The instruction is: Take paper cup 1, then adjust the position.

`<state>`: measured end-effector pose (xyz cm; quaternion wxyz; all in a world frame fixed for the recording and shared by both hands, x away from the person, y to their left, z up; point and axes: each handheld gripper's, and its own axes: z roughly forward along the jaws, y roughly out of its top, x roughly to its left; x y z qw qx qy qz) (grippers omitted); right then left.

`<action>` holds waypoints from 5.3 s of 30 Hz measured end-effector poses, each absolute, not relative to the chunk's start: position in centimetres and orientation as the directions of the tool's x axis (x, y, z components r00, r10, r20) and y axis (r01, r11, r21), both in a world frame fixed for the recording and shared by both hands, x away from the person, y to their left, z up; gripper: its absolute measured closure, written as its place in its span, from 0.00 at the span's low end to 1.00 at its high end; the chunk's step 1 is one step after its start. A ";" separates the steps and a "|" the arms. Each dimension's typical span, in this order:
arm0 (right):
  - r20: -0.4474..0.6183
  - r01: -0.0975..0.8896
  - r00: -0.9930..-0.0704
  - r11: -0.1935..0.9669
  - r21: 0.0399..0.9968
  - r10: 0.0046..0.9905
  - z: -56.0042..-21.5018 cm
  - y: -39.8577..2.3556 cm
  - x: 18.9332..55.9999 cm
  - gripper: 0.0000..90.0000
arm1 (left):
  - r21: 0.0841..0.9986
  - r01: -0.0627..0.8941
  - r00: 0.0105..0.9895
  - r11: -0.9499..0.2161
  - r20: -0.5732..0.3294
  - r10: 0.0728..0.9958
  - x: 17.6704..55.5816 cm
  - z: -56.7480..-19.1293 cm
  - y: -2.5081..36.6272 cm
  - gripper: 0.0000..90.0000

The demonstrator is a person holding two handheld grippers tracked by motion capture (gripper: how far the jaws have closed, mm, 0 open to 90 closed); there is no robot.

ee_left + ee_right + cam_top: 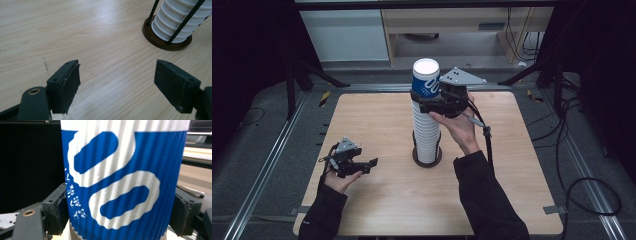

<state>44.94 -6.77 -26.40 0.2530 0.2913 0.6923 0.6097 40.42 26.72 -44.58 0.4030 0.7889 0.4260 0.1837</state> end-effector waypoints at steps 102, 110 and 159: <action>-0.079 0.157 -0.707 0.266 0.951 0.702 -35.7 -19.9 38.3 0.23 | 0.790 0.501 0.618 -0.355 -0.039 0.785 39.7 -44.2 25.9 0.23; -0.080 0.159 -0.783 0.323 0.933 0.617 -36.9 -18.8 38.2 0.23 | 0.789 0.493 0.638 -0.366 -0.042 0.769 39.4 -44.0 25.6 0.23; -0.031 0.105 -0.971 0.540 0.835 0.237 -42.4 -10.2 38.4 0.23 | 0.841 0.353 0.855 -0.411 -0.111 0.507 36.1 -40.7 19.6 0.21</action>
